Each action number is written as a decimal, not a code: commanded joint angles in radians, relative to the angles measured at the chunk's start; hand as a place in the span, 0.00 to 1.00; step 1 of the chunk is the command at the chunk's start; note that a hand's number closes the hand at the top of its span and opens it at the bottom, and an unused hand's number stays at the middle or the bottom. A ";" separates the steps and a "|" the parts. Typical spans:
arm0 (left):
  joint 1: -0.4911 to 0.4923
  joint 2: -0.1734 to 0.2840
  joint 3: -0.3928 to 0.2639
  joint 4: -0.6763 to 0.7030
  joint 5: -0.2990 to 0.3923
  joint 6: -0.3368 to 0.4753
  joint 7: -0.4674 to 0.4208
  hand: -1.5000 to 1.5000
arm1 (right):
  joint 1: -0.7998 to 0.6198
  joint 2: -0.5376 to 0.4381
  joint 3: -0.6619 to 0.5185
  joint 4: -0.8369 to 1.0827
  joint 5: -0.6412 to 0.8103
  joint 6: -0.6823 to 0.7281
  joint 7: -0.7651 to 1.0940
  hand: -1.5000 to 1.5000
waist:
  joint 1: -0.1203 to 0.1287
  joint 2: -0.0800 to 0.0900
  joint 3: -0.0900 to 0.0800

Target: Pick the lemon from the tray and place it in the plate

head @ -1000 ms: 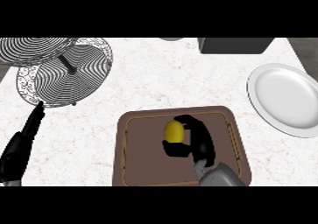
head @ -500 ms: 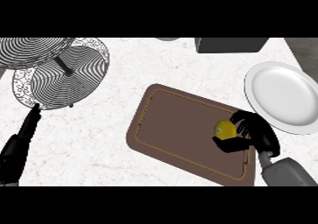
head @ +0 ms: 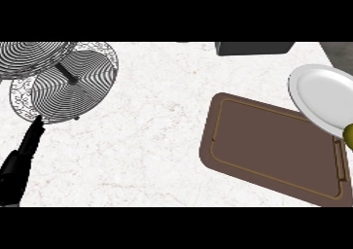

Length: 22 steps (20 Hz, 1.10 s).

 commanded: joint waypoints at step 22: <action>-0.078 -0.043 -0.035 0.108 -0.056 0.004 -0.042 0.50 | -0.300 -0.254 -0.344 0.599 -0.184 0.354 -1.082 1.00 | 0.064 -0.005 -0.010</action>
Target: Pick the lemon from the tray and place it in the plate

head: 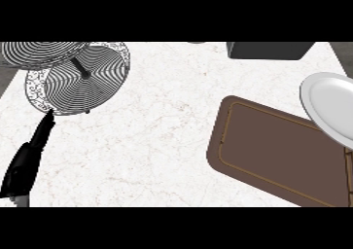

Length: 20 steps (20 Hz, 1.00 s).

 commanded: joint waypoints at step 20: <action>0.037 -0.039 0.017 -0.005 -0.034 -0.018 -0.035 0.50 | -0.419 0.393 0.227 0.218 0.327 -0.026 0.226 1.00 | 0.002 -0.002 -0.003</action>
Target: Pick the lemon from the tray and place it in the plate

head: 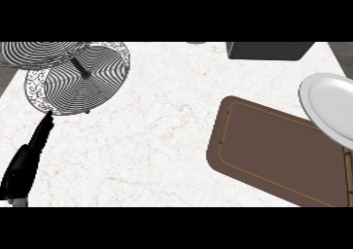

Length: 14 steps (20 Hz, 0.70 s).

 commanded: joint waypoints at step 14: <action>-0.037 0.000 0.023 0.035 -0.013 -0.026 -0.011 0.50 | -0.114 0.169 -0.129 0.202 -0.067 -0.021 0.099 0.00 | -0.001 0.004 0.001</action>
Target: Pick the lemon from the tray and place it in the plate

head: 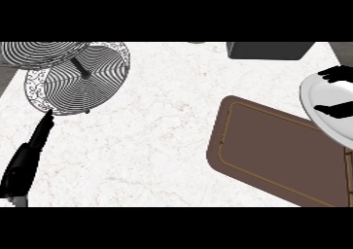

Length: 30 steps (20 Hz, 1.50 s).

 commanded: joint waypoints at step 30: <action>0.005 -0.020 0.002 -0.022 -0.001 -0.013 -0.007 0.50 | 0.243 -0.382 -0.424 0.054 -0.399 0.442 -0.149 0.00 | 0.019 0.020 0.013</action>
